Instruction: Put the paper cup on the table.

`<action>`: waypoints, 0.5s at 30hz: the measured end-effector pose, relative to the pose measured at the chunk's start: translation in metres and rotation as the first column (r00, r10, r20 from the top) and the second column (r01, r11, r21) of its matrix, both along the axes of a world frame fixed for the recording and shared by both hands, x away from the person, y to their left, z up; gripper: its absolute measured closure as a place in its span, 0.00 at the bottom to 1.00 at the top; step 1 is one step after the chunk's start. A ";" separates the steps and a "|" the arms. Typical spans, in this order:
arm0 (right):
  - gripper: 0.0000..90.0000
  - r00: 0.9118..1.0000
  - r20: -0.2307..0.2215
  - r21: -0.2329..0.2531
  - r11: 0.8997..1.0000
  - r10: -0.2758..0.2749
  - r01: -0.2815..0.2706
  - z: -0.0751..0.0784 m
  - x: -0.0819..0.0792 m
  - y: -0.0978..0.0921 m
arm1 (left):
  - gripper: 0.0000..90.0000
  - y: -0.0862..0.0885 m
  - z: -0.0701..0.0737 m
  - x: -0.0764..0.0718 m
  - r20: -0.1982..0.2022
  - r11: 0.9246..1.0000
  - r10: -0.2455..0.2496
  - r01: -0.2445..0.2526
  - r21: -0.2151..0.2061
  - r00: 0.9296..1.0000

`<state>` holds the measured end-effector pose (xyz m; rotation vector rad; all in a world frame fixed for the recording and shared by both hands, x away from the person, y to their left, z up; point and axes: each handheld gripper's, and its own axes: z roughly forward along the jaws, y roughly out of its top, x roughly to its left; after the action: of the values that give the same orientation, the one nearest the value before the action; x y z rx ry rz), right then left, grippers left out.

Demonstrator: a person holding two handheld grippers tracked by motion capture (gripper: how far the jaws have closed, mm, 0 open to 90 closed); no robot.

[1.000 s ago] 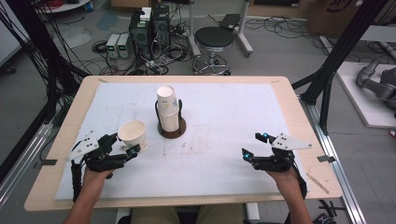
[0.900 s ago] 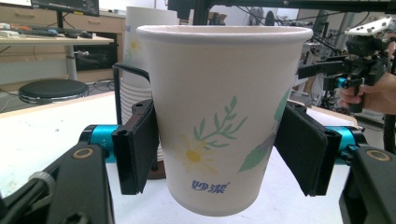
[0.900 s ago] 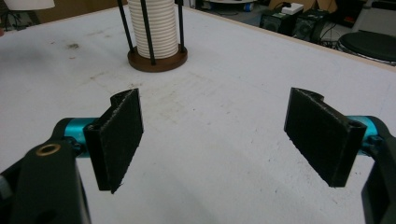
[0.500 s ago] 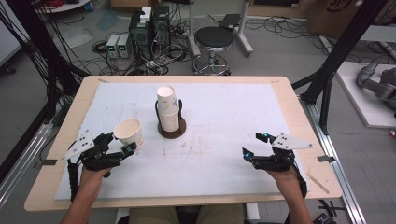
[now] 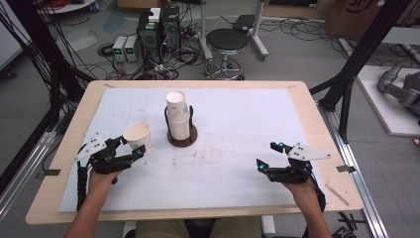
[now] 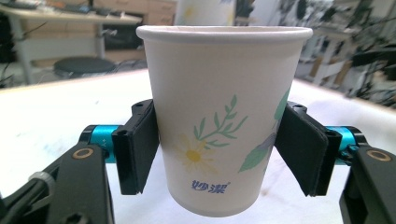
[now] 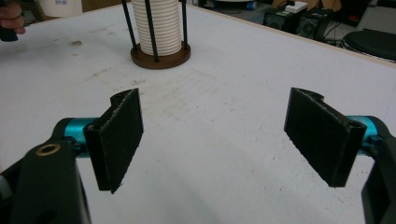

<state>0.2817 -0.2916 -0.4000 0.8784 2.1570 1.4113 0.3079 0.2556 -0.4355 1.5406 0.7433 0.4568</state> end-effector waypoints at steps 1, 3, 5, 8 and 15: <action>0.22 1.000 -0.005 0.000 1.000 -0.003 0.003 0.000 -0.001 0.000 | 0.36 0.000 -0.002 0.002 -0.014 1.000 0.010 -0.010 0.019 1.000; 0.22 1.000 -0.001 -0.002 1.000 -0.006 0.006 0.000 -0.001 0.000 | 0.36 0.000 -0.005 0.006 -0.034 0.998 0.020 -0.018 0.053 0.999; 0.22 1.000 -0.002 -0.001 1.000 -0.005 0.005 0.001 -0.002 0.000 | 0.36 -0.001 -0.008 0.010 -0.058 0.996 0.036 -0.031 0.081 0.998; 0.22 1.000 -0.004 -0.002 1.000 -0.007 0.007 0.000 -0.002 0.000 | 0.36 -0.002 -0.012 0.014 -0.085 0.990 0.058 -0.047 0.130 0.995; 0.22 1.000 -0.008 -0.008 1.000 -0.003 0.003 0.000 0.000 0.001 | 0.36 -0.009 -0.018 0.017 -0.135 0.973 0.074 -0.042 0.226 0.988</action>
<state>0.2813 -0.2907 -0.4002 0.8849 2.1652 1.3990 0.3248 0.2463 -0.4531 1.7791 0.8729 0.4908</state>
